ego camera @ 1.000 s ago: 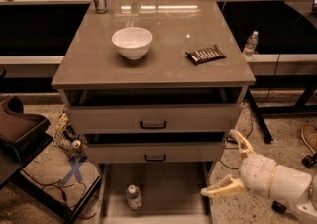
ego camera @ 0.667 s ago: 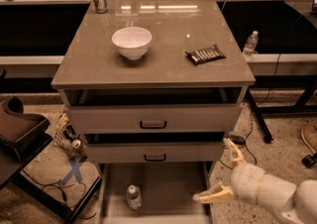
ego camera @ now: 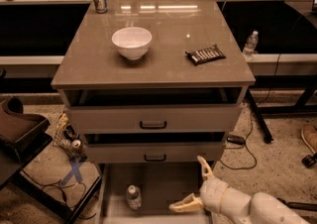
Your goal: Pick blue plastic bottle from bottom drawer and place on counter
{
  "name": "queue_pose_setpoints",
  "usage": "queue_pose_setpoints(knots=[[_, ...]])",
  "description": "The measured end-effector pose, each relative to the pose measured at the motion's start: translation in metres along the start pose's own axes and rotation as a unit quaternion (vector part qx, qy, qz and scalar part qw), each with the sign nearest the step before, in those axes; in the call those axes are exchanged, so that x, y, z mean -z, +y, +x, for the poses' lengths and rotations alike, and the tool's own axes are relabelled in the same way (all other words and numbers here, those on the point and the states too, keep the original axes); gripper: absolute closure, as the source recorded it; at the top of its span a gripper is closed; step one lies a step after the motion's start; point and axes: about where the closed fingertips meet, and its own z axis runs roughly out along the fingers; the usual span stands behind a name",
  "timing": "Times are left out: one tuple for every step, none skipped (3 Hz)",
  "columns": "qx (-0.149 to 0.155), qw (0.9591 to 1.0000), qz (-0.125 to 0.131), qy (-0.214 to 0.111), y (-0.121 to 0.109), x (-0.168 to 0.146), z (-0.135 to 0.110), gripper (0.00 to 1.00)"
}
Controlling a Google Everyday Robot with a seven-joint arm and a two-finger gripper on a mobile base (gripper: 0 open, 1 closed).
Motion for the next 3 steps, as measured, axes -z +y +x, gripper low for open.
queue_pose_setpoints(knots=[[-0.025, 0.9995, -0.013, -0.011, 0.021, -0.043, 0.049, 0.00], [-0.043, 0.9986, -0.025, -0.021, 0.044, -0.082, 0.086, 0.00], [-0.055, 0.9977, -0.034, -0.022, 0.063, -0.112, 0.116, 0.00]])
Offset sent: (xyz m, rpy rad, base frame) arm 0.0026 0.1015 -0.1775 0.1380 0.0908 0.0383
